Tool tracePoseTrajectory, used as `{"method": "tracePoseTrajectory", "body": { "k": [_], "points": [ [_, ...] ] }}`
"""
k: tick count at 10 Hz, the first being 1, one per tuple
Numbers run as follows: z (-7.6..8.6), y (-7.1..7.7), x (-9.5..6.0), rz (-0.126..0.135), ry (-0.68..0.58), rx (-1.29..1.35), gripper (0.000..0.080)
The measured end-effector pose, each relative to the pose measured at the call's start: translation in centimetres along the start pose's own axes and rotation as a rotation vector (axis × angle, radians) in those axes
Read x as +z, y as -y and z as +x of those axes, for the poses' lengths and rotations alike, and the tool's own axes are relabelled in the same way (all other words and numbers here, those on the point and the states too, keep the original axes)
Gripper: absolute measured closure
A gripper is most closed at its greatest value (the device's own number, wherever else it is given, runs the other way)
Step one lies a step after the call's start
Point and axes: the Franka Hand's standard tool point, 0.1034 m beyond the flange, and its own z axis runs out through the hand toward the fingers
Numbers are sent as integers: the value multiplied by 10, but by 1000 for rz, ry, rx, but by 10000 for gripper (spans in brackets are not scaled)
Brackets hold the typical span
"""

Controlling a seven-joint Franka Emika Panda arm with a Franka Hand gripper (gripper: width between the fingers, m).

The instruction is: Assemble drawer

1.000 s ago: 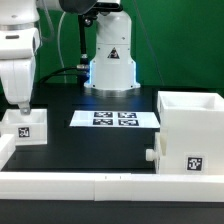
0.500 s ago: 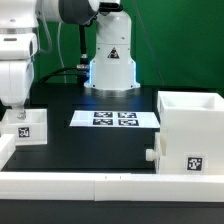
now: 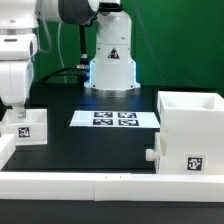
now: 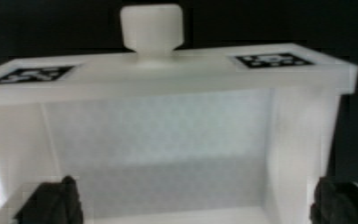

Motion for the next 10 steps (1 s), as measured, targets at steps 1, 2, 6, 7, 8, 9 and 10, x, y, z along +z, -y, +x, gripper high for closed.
{"method": "tracePoseTrajectory", "body": {
  "k": [1, 2, 6, 7, 8, 9, 10],
  "points": [
    [-7, 7, -2, 4, -1, -10, 151],
    [-12, 18, 1, 11, -8, -14, 151],
    [-15, 34, 21, 5, -19, -16, 151],
    [-13, 36, 27, 14, -27, -17, 151],
    [-11, 38, 37, 28, -41, -15, 151],
    [-11, 38, 40, 31, -44, -15, 151],
    [-11, 38, 40, 31, -44, -14, 151]
  ]
}}
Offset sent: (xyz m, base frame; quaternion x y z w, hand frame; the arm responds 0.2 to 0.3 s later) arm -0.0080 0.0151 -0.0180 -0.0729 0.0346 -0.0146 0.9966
